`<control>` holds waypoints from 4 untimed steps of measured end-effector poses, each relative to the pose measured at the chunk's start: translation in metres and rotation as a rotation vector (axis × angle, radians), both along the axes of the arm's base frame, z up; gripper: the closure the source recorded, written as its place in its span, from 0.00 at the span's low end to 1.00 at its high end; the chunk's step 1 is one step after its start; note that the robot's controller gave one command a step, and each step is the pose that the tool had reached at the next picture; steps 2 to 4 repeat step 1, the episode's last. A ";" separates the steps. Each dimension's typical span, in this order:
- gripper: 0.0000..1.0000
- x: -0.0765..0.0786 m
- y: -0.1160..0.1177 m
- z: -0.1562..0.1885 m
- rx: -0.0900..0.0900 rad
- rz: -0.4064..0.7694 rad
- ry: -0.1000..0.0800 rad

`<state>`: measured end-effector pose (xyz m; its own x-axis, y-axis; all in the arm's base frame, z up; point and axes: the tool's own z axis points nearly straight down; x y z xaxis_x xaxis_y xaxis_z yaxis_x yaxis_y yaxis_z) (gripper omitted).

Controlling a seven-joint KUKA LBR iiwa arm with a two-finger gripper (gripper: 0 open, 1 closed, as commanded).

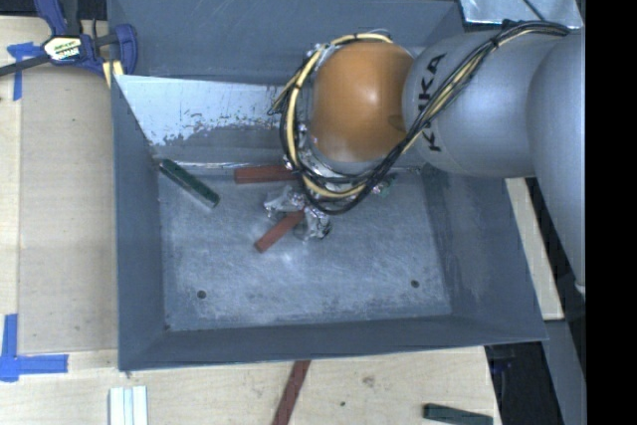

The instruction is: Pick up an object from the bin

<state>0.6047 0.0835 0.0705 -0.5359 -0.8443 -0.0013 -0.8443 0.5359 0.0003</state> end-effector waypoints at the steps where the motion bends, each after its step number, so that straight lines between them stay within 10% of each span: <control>1: 1.00 -0.013 0.020 0.153 0.001 -0.019 -0.006; 4: 1.00 -0.013 0.020 0.153 0.001 -0.019 -0.006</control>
Offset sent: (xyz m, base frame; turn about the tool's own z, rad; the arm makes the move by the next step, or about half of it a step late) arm 0.0000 0.0000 0.0000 0.0000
